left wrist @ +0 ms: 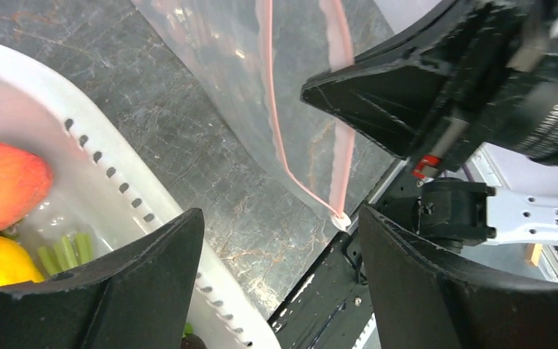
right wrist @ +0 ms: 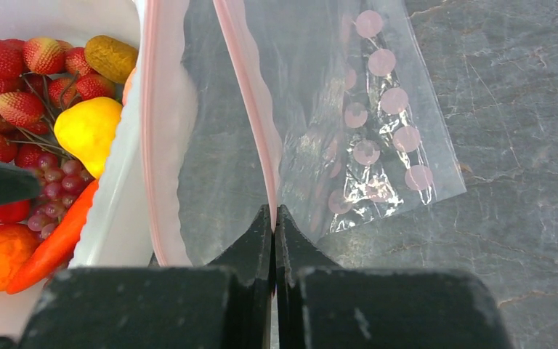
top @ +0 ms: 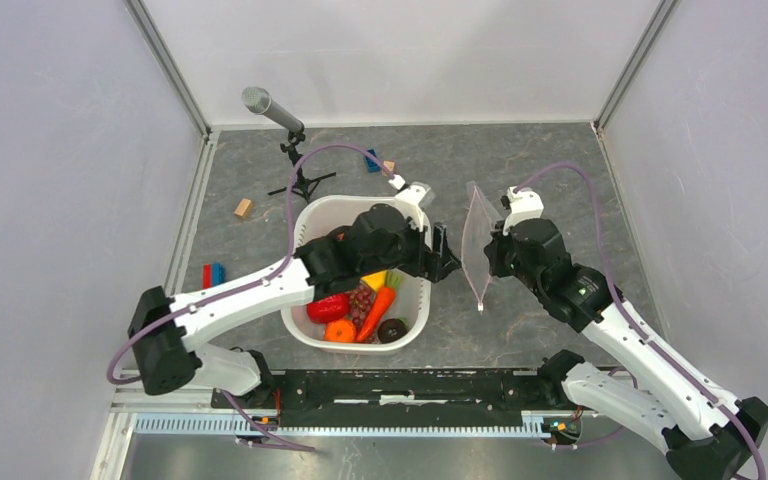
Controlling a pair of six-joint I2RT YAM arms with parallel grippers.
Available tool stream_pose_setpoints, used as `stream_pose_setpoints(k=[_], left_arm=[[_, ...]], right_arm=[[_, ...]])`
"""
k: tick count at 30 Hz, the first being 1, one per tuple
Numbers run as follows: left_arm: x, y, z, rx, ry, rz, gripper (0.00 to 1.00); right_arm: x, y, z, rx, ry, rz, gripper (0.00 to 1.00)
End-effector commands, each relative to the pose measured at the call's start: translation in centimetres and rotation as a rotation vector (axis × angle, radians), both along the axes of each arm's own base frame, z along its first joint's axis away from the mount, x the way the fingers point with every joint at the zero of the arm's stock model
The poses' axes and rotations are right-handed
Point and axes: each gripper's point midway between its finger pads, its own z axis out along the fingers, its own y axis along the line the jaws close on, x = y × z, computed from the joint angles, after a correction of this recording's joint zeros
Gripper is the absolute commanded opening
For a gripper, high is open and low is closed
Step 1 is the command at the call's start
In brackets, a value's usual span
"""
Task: Place the food in the zip-top bag and seal the zipper
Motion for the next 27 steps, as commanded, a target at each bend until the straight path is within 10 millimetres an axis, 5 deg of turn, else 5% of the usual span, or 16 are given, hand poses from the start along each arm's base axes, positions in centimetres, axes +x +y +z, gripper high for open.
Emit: stream_pose_setpoints(k=[1, 6, 13, 17, 20, 27], left_arm=[[0.7, 2.4, 2.8, -0.014, -0.118, 0.033, 0.85], [3.4, 9.1, 0.7, 0.119, -0.133, 0.26, 0.88], [5.3, 18.7, -5.9, 0.317, -0.016, 0.532, 0.87], [5.2, 18.9, -8.2, 0.374, 0.013, 0.507, 0.87], [4.7, 16.4, -9.0, 0.328, 0.021, 0.37, 0.87], [5.7, 14.1, -11.8, 0.419, 0.035, 0.227, 0.88]], right_arm=[[0.7, 1.0, 0.6, 0.047, -0.03, 0.018, 0.0], [0.7, 1.4, 0.4, 0.052, -0.025, 0.034, 0.0], [0.7, 1.4, 0.7, 0.056, -0.037, 0.035, 0.0], [0.6, 1.5, 0.8, 0.06, -0.037, 0.043, 0.0], [0.5, 1.4, 0.7, 0.06, -0.038, 0.043, 0.0], [0.2, 1.2, 0.8, 0.072, -0.04, 0.038, 0.0]])
